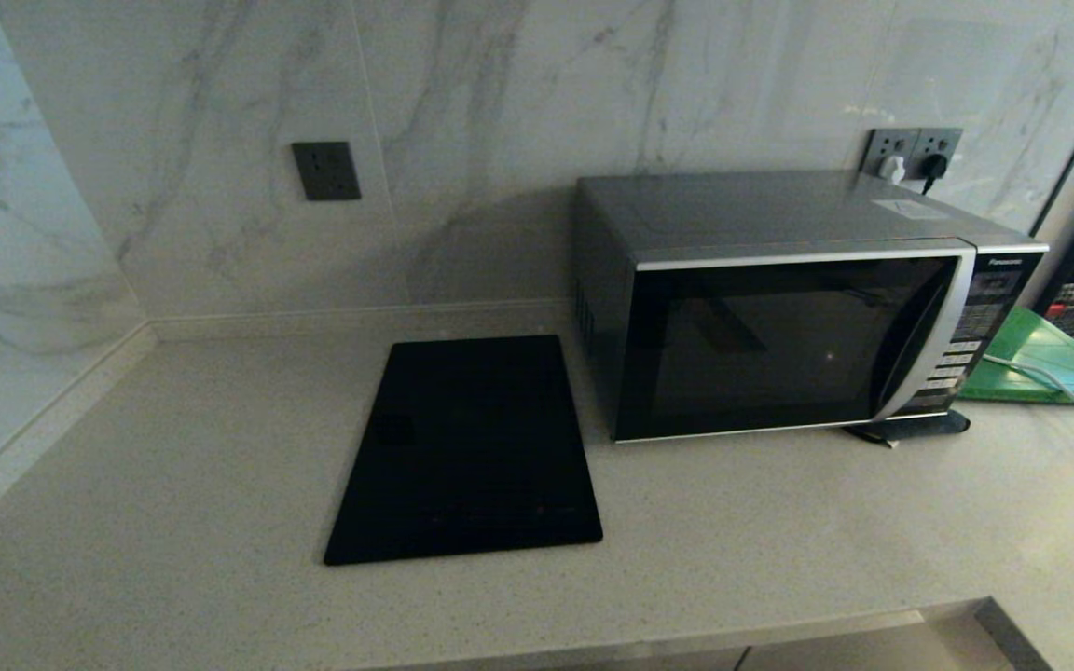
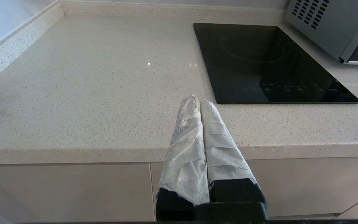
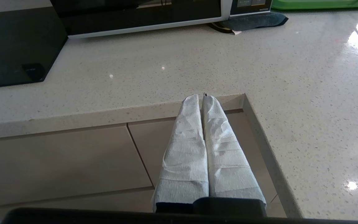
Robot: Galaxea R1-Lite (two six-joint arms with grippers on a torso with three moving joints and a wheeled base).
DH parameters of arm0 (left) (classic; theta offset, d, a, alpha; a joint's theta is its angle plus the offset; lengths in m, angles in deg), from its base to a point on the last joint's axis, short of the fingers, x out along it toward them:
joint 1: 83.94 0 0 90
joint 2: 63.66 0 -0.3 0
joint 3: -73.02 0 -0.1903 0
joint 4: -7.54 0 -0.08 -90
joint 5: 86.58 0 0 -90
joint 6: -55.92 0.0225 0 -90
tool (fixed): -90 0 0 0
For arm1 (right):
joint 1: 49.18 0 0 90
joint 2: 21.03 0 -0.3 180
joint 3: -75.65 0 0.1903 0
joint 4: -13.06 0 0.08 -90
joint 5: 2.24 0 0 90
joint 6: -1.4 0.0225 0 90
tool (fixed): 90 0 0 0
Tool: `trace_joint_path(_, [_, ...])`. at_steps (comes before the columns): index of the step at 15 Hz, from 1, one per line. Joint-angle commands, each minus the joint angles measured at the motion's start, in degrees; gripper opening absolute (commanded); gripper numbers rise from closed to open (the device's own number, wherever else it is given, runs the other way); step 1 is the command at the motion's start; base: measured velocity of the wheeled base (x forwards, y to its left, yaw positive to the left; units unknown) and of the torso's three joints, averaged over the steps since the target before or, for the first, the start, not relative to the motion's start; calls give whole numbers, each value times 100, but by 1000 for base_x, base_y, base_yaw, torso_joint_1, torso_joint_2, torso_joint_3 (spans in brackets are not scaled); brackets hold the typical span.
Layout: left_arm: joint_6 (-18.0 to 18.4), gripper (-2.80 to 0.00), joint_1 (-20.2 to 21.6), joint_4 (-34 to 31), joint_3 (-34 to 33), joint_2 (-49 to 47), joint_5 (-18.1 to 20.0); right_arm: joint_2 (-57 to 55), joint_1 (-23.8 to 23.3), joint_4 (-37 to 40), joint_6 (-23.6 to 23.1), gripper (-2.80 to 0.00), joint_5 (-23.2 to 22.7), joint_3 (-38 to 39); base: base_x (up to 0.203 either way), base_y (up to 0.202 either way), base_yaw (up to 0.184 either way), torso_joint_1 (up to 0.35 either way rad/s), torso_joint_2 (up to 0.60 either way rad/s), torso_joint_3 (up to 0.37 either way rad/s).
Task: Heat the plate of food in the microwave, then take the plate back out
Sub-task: Open the microwave oven
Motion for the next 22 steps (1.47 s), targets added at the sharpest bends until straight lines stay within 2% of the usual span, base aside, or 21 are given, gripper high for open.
trace_joint_path(1, [-4,-280,1,1,0,-9,-5,-11,1,6,5,-280,-1,0,0,0,0,0,0,0])
trace_joint_path(22, [-4,-280,1,1,0,-9,-5,-11,1,6,5,-280,-1,0,0,0,0,0,0,0])
